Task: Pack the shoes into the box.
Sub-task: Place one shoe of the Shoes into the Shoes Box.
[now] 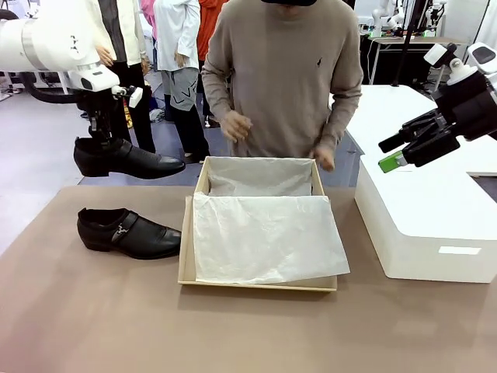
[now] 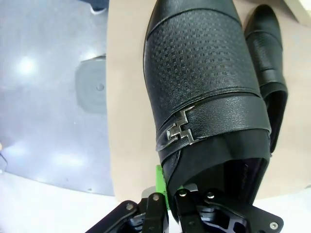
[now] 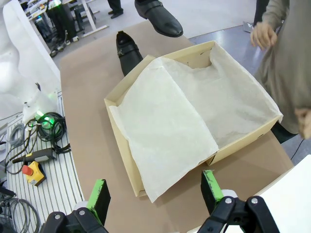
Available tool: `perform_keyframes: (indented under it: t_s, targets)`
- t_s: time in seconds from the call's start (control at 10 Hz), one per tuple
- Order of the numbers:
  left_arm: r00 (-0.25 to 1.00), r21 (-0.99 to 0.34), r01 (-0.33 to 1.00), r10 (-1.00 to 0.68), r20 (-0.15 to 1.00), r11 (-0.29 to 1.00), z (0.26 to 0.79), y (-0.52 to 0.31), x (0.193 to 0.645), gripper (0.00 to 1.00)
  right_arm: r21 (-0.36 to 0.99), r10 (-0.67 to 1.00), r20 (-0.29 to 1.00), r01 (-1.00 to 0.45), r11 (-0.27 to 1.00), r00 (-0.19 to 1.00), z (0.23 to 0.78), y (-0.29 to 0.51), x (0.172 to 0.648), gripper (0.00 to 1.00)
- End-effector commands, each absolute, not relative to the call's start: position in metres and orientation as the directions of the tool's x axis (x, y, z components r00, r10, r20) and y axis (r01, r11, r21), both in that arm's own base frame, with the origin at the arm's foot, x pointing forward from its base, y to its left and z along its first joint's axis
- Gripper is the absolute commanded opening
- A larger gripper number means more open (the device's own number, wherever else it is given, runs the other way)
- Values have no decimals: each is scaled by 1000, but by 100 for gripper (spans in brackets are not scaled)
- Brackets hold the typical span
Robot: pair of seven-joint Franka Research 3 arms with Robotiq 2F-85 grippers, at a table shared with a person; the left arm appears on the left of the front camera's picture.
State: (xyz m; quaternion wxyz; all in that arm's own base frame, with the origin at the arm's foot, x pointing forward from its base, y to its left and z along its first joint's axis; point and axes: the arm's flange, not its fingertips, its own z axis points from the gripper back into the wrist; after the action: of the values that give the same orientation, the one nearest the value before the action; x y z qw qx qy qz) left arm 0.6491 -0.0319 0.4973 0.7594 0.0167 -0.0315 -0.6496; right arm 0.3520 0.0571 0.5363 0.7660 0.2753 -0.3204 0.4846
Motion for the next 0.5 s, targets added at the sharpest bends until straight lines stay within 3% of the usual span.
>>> perform_keyframes:
  t_s: [0.0,0.4]
  targets:
    - [203,62,977,-979,-8,202,513,-35,644,0,102,552,779,-928,357,298,537,58,356,100]
    - [154,66,986,-988,26,155,497,-32,649,0,102,552,779,-928,357,298,537,58,356,100]
